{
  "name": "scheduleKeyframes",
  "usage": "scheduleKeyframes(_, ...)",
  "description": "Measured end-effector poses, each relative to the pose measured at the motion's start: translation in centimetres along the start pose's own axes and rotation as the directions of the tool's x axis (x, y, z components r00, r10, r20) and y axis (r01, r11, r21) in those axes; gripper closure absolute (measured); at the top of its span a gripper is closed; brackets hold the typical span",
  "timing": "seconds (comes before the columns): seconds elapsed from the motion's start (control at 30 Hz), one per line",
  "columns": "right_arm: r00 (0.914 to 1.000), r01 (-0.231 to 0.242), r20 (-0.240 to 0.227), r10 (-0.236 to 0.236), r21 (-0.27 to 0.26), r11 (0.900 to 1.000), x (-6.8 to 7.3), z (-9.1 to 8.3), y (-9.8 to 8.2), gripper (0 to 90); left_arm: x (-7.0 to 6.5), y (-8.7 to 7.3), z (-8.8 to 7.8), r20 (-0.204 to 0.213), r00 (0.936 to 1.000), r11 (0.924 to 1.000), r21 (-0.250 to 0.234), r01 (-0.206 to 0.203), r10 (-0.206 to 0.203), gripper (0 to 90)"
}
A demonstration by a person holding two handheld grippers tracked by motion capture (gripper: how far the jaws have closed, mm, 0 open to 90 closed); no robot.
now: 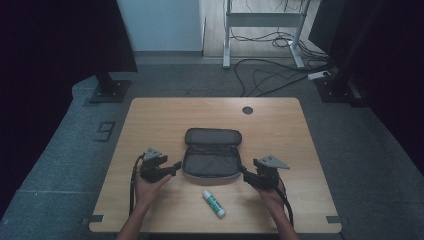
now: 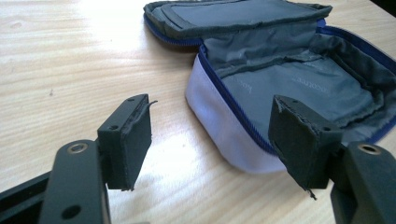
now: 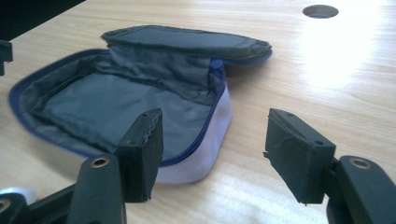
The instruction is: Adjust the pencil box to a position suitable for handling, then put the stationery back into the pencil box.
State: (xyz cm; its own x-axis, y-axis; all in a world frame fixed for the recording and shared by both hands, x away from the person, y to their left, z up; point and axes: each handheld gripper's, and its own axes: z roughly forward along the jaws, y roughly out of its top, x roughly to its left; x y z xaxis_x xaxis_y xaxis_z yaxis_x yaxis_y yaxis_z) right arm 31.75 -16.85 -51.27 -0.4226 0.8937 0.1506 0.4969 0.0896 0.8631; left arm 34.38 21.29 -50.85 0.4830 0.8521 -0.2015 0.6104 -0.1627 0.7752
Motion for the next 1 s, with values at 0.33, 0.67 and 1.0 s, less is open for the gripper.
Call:
scheduleKeyframes(0.33, 0.9973, 0.032, -0.066, -0.031, 0.006, 0.999, 1.4, -1.4, -1.3, 39.1, -0.4, -1.7, -1.8, -0.003, 0.9994, 0.9994, -0.002, -0.033, 0.033, 31.9)
scheduleKeyframes(0.67, 0.9946, 0.045, -0.094, -0.044, 0.014, 0.999, 2.4, -2.1, -2.5, 39.2, -0.3, -2.8, -3.0, -0.002, 0.9988, 0.9988, -0.002, -0.05, 0.05, 32.4)
scheduleKeyframes(1.0, 0.9904, 0.052, -0.128, -0.051, 0.001, 0.999, 3.6, -3.0, -2.7, 39.6, -0.1, -3.1, -3.3, 0.026, 0.9989, 0.9993, -0.007, -0.038, 0.038, 32.2)
